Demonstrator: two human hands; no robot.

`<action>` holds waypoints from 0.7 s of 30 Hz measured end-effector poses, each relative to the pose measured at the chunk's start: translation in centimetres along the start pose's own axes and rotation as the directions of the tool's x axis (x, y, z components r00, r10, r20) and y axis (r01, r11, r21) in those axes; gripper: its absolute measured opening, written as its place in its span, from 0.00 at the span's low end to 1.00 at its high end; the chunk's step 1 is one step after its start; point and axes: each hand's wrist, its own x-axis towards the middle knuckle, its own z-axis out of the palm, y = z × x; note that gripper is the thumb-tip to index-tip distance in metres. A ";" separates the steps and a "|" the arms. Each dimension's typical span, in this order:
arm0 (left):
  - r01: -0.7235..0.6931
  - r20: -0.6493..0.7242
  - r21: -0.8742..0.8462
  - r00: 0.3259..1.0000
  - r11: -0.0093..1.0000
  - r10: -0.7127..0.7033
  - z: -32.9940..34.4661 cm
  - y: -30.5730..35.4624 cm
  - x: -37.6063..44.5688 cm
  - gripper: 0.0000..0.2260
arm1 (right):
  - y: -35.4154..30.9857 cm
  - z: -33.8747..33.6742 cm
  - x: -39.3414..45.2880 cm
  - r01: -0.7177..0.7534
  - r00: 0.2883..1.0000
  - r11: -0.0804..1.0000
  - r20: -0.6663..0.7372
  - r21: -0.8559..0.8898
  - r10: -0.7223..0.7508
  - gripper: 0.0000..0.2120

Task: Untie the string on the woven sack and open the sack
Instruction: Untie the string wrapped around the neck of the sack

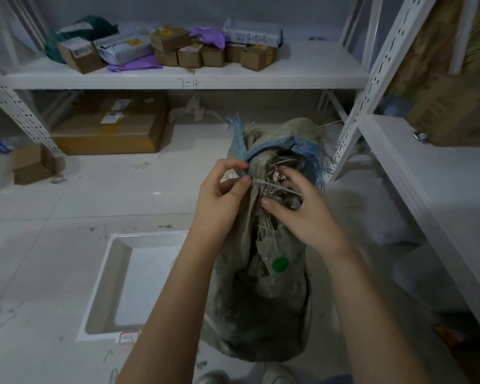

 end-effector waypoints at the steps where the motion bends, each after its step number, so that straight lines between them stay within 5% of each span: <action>1: -0.003 0.052 -0.031 0.999 1.000 0.004 0.1 0.0 -0.1 0.09 | -0.1 0.0 0.1 0.019 0.999 1.000 -0.033 0.020 -0.018 0.24; 6: -0.126 0.218 0.066 0.970 0.990 0.109 0.5 -0.7 -0.7 0.23 | 0.1 0.4 0.0 0.045 0.996 0.999 -0.079 -0.009 -0.046 0.24; 11: -0.135 0.137 0.161 0.984 0.978 0.113 0.5 -1.2 0.1 0.24 | -0.3 1.1 -0.2 0.009 0.993 0.995 -0.120 -0.095 -0.020 0.18; 16: -0.178 0.046 0.237 0.984 0.955 0.172 0.0 -1.2 0.3 0.26 | -1.4 0.6 -0.3 0.062 0.994 0.989 -0.100 0.133 -0.049 0.14; 21: -0.221 0.063 0.312 0.975 0.924 0.212 -0.2 -1.5 0.3 0.26 | -2.4 0.8 -0.6 0.220 0.971 0.975 -0.092 -0.028 -0.222 0.14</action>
